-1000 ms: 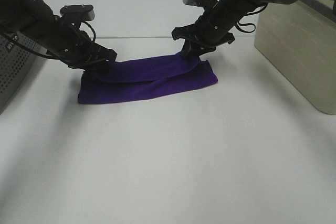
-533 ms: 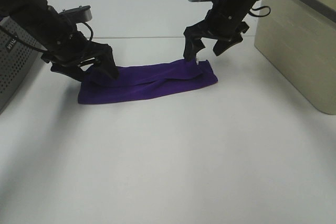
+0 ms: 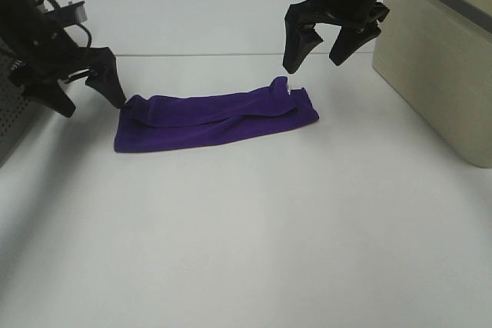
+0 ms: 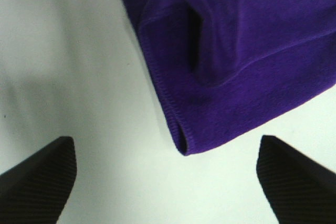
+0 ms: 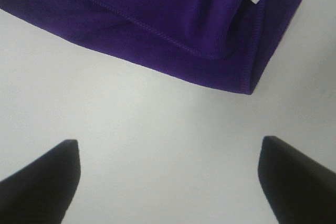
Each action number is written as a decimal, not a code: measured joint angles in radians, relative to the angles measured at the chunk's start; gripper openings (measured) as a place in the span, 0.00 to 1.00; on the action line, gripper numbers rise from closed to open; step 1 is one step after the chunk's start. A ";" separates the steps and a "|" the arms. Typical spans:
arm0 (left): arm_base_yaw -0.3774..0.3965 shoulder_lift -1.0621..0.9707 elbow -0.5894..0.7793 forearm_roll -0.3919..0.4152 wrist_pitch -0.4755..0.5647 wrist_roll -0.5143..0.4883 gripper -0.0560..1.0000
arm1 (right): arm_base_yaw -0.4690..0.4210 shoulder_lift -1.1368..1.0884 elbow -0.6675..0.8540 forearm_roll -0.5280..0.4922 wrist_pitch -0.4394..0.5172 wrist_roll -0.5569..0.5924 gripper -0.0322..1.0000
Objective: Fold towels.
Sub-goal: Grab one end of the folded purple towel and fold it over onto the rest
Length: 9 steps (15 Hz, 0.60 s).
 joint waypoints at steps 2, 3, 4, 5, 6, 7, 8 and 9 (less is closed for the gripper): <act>0.055 0.034 0.000 -0.084 0.018 0.060 0.86 | 0.000 -0.006 0.000 0.000 0.002 0.030 0.89; 0.076 0.047 0.000 -0.124 0.029 0.093 0.86 | 0.000 -0.012 0.000 0.000 0.002 0.032 0.90; 0.094 0.060 0.000 -0.159 0.033 0.126 0.86 | 0.000 -0.021 0.000 0.000 0.002 0.033 0.89; 0.109 0.077 0.000 -0.190 0.034 0.151 0.86 | 0.000 -0.025 0.000 0.000 0.003 0.033 0.89; 0.116 0.096 0.000 -0.216 0.035 0.171 0.86 | 0.000 -0.028 0.000 0.000 0.003 0.038 0.89; 0.119 0.111 0.000 -0.237 0.034 0.191 0.86 | 0.000 -0.029 0.000 0.000 0.003 0.040 0.89; 0.119 0.127 -0.002 -0.252 0.037 0.204 0.86 | 0.000 -0.030 0.000 0.000 0.003 0.041 0.89; 0.119 0.136 -0.006 -0.270 0.041 0.210 0.86 | 0.000 -0.032 0.000 0.000 0.003 0.043 0.89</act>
